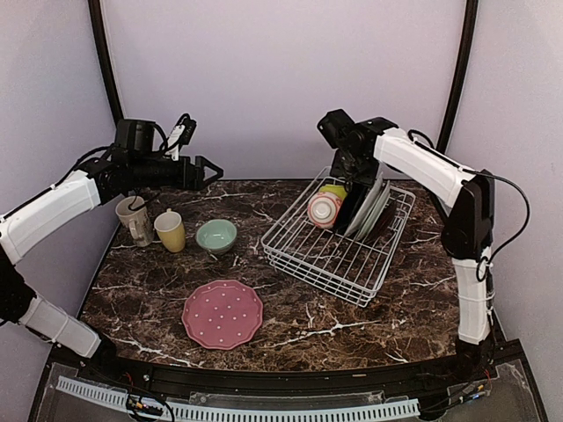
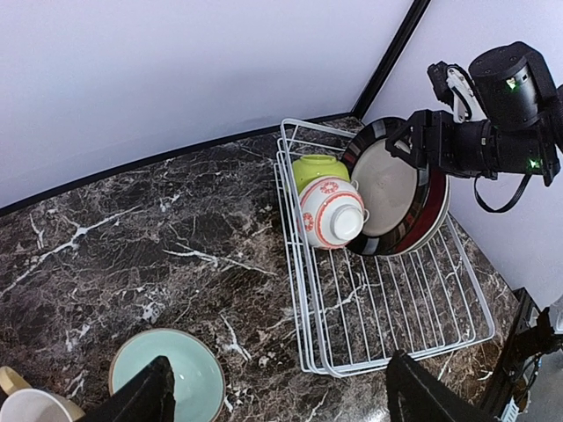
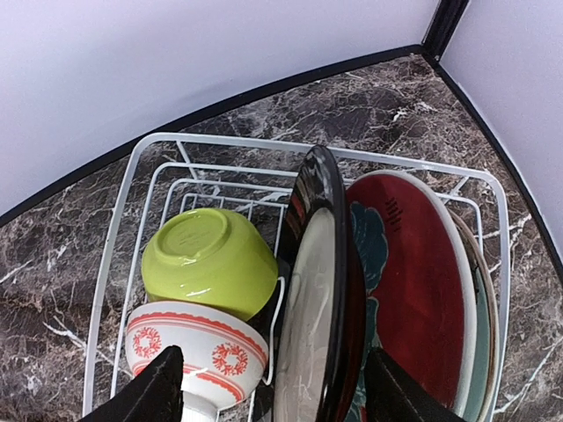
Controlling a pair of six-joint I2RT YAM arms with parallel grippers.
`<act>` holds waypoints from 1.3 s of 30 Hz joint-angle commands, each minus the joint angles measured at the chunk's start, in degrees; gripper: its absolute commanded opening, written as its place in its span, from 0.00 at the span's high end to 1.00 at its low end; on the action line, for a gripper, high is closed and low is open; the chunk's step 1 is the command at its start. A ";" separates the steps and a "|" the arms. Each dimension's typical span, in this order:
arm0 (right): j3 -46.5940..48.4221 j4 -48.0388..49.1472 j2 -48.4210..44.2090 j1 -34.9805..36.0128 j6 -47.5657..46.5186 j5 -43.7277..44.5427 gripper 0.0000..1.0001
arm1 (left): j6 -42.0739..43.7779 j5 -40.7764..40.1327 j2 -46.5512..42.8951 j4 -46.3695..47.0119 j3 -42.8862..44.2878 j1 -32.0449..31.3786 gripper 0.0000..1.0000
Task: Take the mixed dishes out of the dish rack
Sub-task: Grab the plate from the dish rack.
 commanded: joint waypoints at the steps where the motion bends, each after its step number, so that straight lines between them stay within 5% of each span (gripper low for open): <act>1: -4.64 6.29 -6.00 0.46 -5.58 -0.37 0.30 | -0.49 2.27 1.21 1.27 -0.94 -0.47 0.18; 8: -4.90 5.27 -8.31 0.55 -7.72 -2.69 0.29 | 0.46 1.35 1.36 1.22 -0.92 -3.48 0.18; 17: -17.11 16.68 -25.02 -1.95 -25.77 -14.22 0.02 | -1.81 -1.21 8.78 2.31 5.76 -12.46 0.21; 28: -42.38 28.26 -48.63 -13.33 -34.06 -26.21 0.01 | -1.89 -15.24 28.78 7.18 23.50 -25.33 0.28; 39: -55.28 30.28 -61.85 -14.91 -37.28 -29.99 0.01 | 0.55 -15.56 45.29 8.57 39.76 -27.10 0.45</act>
